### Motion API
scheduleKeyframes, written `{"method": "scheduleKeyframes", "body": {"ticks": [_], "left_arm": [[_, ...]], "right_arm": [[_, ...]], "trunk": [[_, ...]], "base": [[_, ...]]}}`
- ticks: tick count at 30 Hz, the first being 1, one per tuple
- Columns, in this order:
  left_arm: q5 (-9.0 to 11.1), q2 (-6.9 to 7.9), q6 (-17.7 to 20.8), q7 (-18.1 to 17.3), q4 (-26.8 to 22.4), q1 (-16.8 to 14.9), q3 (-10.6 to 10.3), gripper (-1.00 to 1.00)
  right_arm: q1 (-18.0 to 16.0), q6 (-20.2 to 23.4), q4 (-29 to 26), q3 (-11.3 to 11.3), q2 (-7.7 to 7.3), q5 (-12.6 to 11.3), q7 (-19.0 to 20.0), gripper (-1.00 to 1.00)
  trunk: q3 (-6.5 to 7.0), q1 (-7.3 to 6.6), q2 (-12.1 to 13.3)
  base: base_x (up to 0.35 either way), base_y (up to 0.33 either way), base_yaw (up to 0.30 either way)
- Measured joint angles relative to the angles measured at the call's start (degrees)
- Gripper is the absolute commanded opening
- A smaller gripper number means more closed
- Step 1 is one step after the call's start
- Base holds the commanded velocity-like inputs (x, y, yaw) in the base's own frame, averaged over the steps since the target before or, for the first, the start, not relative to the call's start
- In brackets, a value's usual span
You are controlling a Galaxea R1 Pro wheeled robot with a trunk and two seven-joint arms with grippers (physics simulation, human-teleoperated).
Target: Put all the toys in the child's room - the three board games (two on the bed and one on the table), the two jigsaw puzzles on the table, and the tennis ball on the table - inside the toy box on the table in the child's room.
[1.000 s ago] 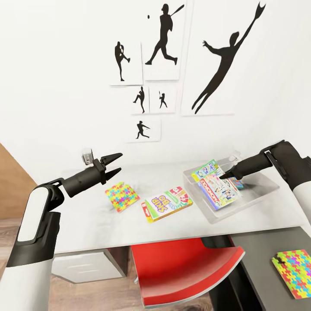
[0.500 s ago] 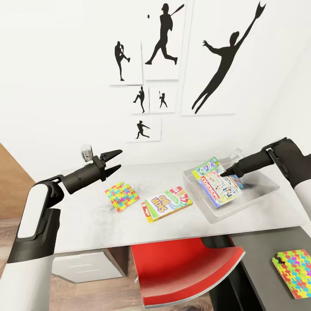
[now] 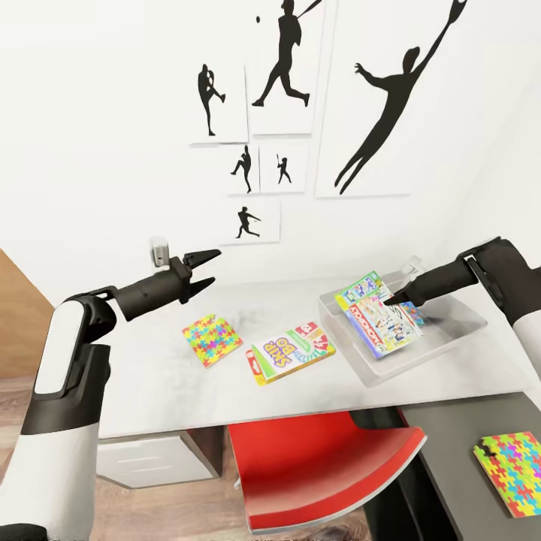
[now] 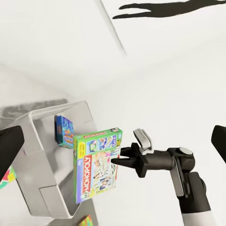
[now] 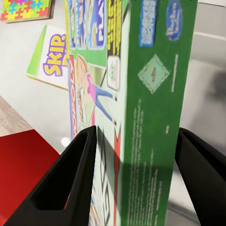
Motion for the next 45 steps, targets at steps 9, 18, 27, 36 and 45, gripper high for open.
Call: {"method": "scheduleKeyframes", "body": {"ticks": [9, 18, 27, 36, 45], "left_arm": [[3.0, -0.03, 0.0, 4.3, 0.0, -0.5, -0.4, 1.00], [3.6, -0.06, 0.0, 5.2, 0.0, -0.6, -0.5, 1.00], [3.6, -0.07, 0.0, 5.2, 0.0, -0.6, -0.5, 1.00], [3.7, -0.07, 0.0, 5.3, 0.0, -0.6, -0.5, 1.00], [3.7, -0.13, 0.0, 5.3, 0.0, -0.6, -0.6, 1.00]], "right_arm": [[0.0, 0.0, 0.1, -0.1, -0.01, 0.0, 0.0, -1.00], [0.0, 0.0, 0.2, -0.1, -0.02, 0.0, -0.1, -1.00], [0.0, 0.0, 0.1, -0.1, -0.02, 0.0, -0.1, -1.00], [0.0, -0.1, 0.1, -0.1, -0.02, 0.0, -0.1, -1.00], [0.0, -0.1, -0.1, -0.1, -0.05, 0.0, -0.1, -1.00]], "trunk": [[-0.79, 0.00, 0.0], [-1.62, 0.00, 0.0], [-2.46, 0.00, 0.0], [-3.30, 0.00, 0.0], [-4.12, 0.00, 0.0]], "base": [[0.000, 0.000, 0.000], [0.000, 0.000, 0.000], [0.000, 0.000, 0.000], [0.000, 0.000, 0.000], [0.000, 0.000, 0.000]]}}
